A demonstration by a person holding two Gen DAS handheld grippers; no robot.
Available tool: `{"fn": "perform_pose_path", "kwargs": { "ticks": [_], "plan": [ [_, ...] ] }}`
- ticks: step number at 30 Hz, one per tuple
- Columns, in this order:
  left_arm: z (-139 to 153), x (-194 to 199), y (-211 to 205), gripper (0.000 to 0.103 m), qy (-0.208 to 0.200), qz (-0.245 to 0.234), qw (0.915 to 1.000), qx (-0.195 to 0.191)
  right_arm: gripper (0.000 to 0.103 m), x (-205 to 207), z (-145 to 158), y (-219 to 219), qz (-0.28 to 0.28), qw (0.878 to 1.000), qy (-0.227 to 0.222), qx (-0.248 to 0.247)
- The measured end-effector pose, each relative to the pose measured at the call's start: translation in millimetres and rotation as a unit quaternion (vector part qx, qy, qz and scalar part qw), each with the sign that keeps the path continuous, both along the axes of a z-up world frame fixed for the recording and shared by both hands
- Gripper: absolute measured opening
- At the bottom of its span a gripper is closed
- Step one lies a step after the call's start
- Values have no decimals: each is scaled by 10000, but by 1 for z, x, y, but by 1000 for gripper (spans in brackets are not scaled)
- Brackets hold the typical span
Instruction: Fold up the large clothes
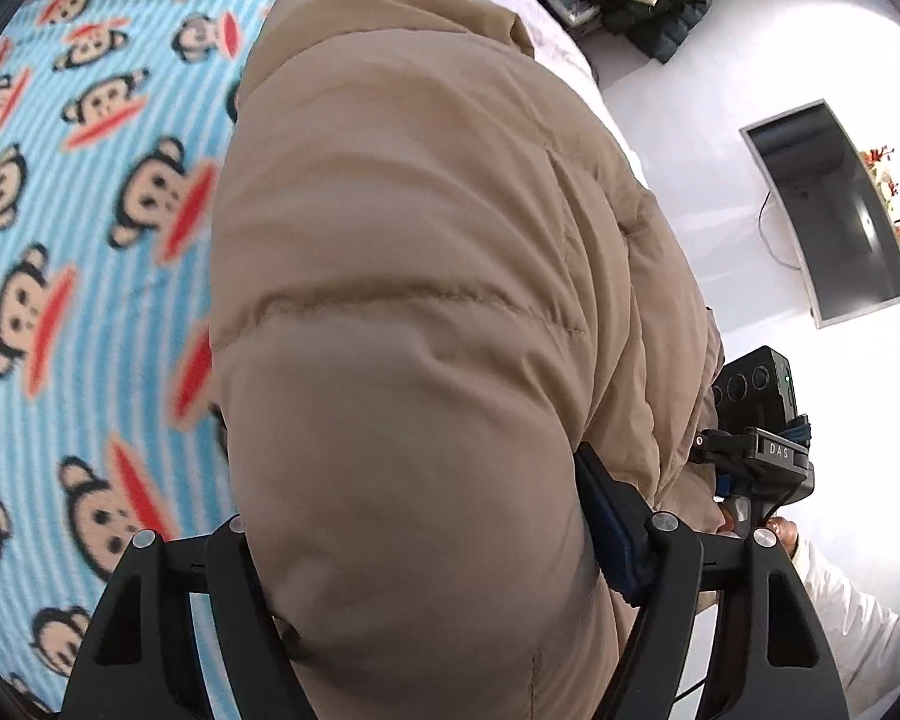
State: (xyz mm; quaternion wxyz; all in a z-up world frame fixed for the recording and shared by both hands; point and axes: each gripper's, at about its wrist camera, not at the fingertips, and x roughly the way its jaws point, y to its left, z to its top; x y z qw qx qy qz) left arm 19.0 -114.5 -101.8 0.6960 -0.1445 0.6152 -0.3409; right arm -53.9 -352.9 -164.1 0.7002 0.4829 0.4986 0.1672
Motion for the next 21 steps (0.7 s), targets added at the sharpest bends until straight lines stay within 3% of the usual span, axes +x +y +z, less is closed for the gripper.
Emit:
{"fn": "perform_pose_path", "kwargs": {
  "ticks": [7,14,18,21],
  "plan": [
    [15,31,77,77,-333,318,9989,0,44,46,20,59,217,9994,-258,-91],
    [8,99,183,77,-395,621,9970,237,44,100,4,151,316,9989,-339,-70],
    [-9,140,253,77,-451,785,9952,380,44,141,-15,207,380,9987,-347,-3],
    [-40,167,293,77,-383,1008,9926,558,45,165,-29,232,402,9988,-256,-86]
  ]
}}
